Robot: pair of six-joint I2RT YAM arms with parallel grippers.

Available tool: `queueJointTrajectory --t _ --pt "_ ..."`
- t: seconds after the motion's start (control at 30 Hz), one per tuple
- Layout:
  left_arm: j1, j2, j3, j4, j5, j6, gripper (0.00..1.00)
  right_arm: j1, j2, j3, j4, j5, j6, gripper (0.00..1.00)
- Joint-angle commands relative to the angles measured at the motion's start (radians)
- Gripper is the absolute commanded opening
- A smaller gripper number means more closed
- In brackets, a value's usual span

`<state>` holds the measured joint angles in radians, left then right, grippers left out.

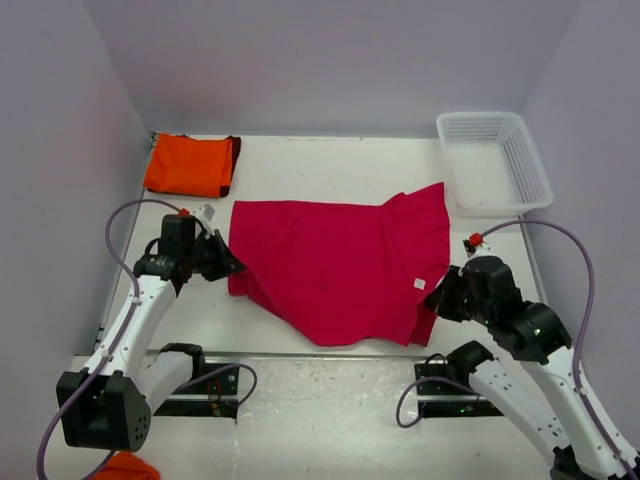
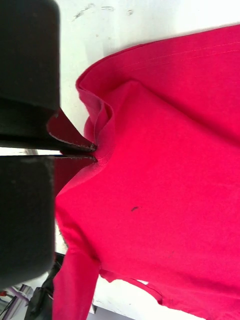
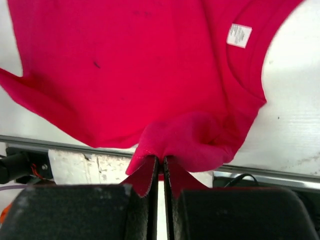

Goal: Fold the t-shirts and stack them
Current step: Flatten out the tshirt

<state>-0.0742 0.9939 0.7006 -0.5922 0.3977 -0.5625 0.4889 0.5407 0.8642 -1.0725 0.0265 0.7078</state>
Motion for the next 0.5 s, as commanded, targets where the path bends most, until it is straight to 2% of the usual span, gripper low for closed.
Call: queueJointTrajectory --t 0.0,0.1,0.23,0.33,0.47 --pt "0.002 -0.035 0.046 -0.081 0.027 -0.011 0.00 0.016 -0.025 -0.072 -0.060 -0.020 0.085 0.00" --pt "0.004 -0.040 0.057 -0.116 -0.035 -0.002 0.00 0.033 -0.048 -0.088 -0.087 0.044 0.104 0.00" --pt "0.011 -0.034 0.040 -0.092 -0.112 -0.005 0.00 0.048 -0.016 -0.007 -0.115 0.156 0.117 0.00" --pt "0.016 0.009 0.048 -0.037 -0.088 0.006 0.00 0.050 0.048 0.006 -0.078 0.153 0.116 0.00" --pt "0.020 0.142 0.079 -0.032 -0.088 0.045 0.00 0.065 0.131 0.036 -0.043 0.185 0.125 0.00"
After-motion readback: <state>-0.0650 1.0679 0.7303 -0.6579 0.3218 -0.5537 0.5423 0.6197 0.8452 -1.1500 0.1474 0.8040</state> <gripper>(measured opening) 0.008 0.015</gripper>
